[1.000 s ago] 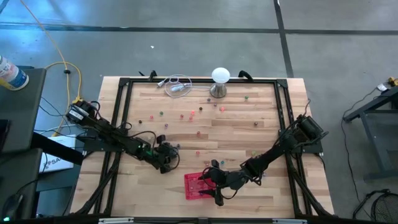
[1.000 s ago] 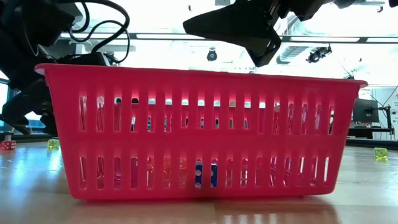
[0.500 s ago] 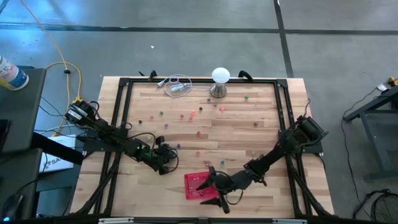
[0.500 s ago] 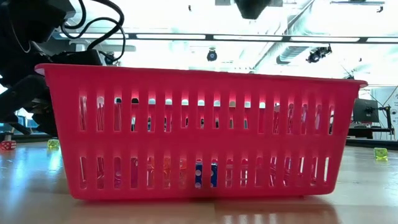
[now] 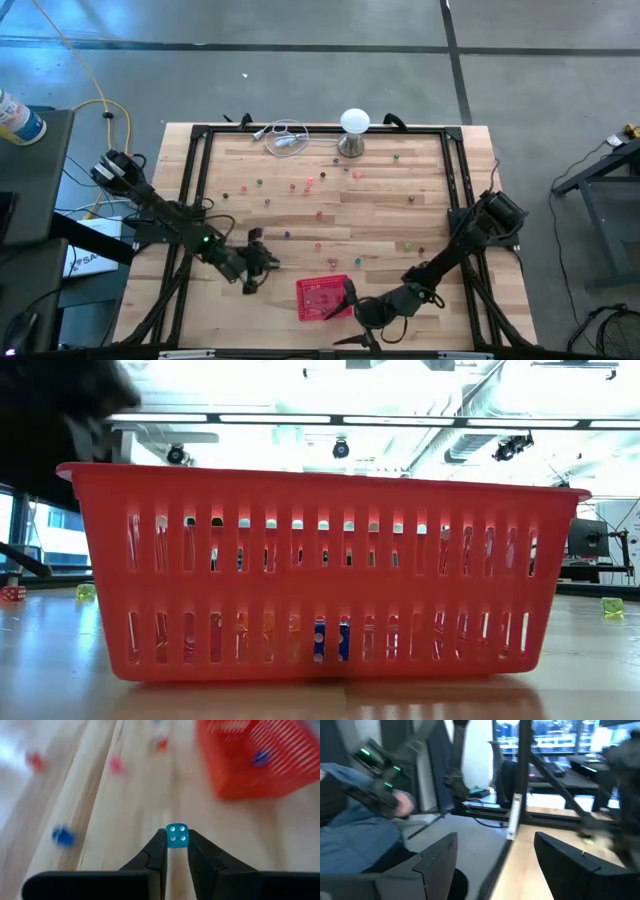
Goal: Pick & Place Dice
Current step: Put the light blue dice into the red bin
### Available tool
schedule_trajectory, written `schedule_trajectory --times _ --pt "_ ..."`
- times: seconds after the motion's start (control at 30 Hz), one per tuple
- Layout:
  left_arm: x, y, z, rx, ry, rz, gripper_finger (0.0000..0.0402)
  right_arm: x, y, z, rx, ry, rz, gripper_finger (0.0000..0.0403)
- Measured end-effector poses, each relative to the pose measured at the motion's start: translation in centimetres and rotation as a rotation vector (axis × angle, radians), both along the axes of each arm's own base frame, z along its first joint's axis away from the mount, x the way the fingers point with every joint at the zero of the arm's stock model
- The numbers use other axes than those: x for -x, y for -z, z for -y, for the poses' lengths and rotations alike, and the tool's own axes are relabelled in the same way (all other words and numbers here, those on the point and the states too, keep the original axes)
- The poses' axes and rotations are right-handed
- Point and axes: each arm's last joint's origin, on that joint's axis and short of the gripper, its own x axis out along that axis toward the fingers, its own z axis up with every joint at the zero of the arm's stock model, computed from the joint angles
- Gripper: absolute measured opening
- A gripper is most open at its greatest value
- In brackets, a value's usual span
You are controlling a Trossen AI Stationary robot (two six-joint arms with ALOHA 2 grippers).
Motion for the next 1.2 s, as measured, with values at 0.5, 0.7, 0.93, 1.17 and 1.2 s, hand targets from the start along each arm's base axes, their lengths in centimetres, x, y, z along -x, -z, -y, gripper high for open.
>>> schedule_trajectory --times 0.5,0.7,0.93,1.17,1.2 --pt "-2.7 -5.9 8.5 -0.046 0.216 0.278 0.0046 -0.2 0.2 0.8 0.02 0.306 -0.018 0.0254" --pt "-5.0 -6.5 9.8 0.009 0.286 0.243 0.0046 -0.2 0.0 0.8 0.012 0.314 0.001 0.0254" --pt "-6.2 -4.4 10.2 0.114 0.204 0.165 0.0046 -0.2 0.3 0.7 0.052 0.242 -0.015 0.0254" --pt "-7.7 -4.1 10.0 0.098 0.139 0.212 0.0046 -0.3 0.1 0.7 0.044 0.253 -0.008 0.0254" --pt "-8.1 -4.1 9.6 0.095 0.121 0.214 0.0046 -0.3 0.0 0.6 0.04 0.25 -0.004 0.0254"
